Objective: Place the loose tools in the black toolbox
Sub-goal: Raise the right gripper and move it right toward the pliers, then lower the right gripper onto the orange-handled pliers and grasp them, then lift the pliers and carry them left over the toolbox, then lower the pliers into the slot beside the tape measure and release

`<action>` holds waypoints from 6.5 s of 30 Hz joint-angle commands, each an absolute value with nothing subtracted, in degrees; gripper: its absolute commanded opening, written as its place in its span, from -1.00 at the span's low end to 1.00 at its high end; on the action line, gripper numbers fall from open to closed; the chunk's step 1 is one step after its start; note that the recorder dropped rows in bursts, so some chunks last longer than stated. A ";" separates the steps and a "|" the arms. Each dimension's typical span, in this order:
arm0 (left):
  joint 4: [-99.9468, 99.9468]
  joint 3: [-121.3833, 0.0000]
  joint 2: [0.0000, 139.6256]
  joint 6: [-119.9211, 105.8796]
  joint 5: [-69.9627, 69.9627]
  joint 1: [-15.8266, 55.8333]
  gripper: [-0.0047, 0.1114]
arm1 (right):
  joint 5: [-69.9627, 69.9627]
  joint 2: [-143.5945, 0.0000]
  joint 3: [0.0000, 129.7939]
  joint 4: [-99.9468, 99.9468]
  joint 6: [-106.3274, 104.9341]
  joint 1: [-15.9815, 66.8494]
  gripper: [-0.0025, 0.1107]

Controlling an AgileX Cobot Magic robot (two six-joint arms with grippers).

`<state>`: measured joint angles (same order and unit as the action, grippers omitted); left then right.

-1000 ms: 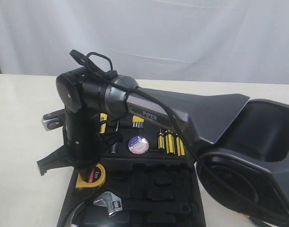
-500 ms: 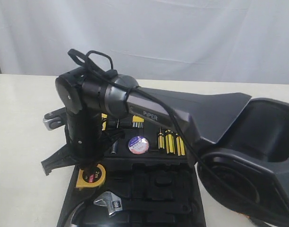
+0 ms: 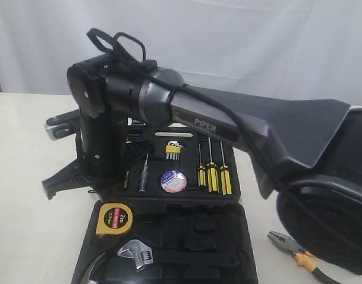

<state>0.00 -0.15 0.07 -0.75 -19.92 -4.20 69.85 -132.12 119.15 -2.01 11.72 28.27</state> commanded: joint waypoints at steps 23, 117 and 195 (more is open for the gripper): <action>0.00 0.00 0.00 -0.41 -19.62 -3.93 -0.92 | 69.96 -83.77 73.07 1.35 -11.22 3.24 -0.96; 0.00 0.00 0.00 -0.41 -19.62 -3.93 -0.92 | 47.08 -105.39 52.51 5.68 -33.67 -4.48 -0.54; 0.00 0.00 0.00 -0.41 -19.62 -3.93 -0.92 | 55.79 -118.47 85.85 -1.05 -60.48 20.12 -0.54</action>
